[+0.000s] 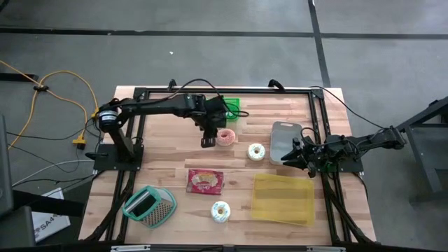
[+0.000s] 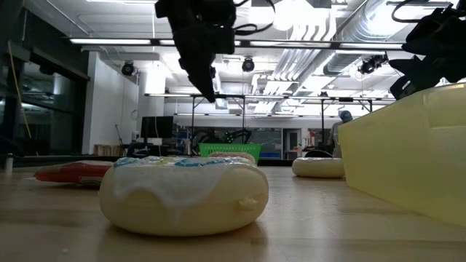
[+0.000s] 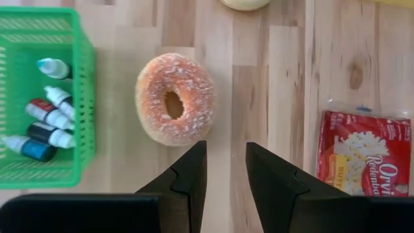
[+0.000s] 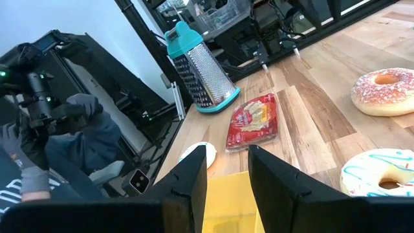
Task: Pick & Place Food Item
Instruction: Put the red popcorn bag into the yellow bin
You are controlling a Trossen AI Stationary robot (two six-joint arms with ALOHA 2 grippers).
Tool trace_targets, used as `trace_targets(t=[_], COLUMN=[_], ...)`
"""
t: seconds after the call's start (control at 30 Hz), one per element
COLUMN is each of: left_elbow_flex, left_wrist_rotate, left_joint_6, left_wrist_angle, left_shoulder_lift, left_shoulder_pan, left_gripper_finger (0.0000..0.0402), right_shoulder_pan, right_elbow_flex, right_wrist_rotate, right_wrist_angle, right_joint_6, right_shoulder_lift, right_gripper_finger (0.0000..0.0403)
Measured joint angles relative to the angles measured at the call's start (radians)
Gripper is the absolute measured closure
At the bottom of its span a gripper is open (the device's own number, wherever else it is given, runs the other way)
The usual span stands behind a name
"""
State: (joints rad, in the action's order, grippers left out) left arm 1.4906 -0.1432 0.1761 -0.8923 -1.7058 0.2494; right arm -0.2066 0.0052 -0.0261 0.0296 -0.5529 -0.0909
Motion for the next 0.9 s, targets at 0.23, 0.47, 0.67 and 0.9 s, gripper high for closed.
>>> trace_targets(t=[0.23,0.47,0.67,0.9], left_elbow_flex=[-0.154,-0.264,-0.271,-0.271], left_wrist_rotate=[0.011,0.010,0.009,0.009], left_joint_6=[-0.021,-0.052,-0.021,-0.040], left_wrist_angle=[0.139,0.222,0.225,0.228], left_shoulder_lift=[0.107,0.152,0.154,0.154], left_shoulder_pan=[0.020,0.003,-0.029,-0.037], left_gripper_finger=[0.0298,0.0298,0.0298,0.0298], right_shoulder_pan=[0.000,0.000,0.000,0.000], right_elbow_flex=[0.000,0.000,0.000,0.000], right_wrist_rotate=[0.000,0.000,0.000,0.000], right_wrist_angle=[0.001,0.001,0.001,0.000], right_joint_6=[0.000,0.000,0.000,0.000], right_shoulder_lift=[0.000,0.000,0.000,0.000], right_gripper_finger=[0.0302,0.0302,0.0302,0.0302])
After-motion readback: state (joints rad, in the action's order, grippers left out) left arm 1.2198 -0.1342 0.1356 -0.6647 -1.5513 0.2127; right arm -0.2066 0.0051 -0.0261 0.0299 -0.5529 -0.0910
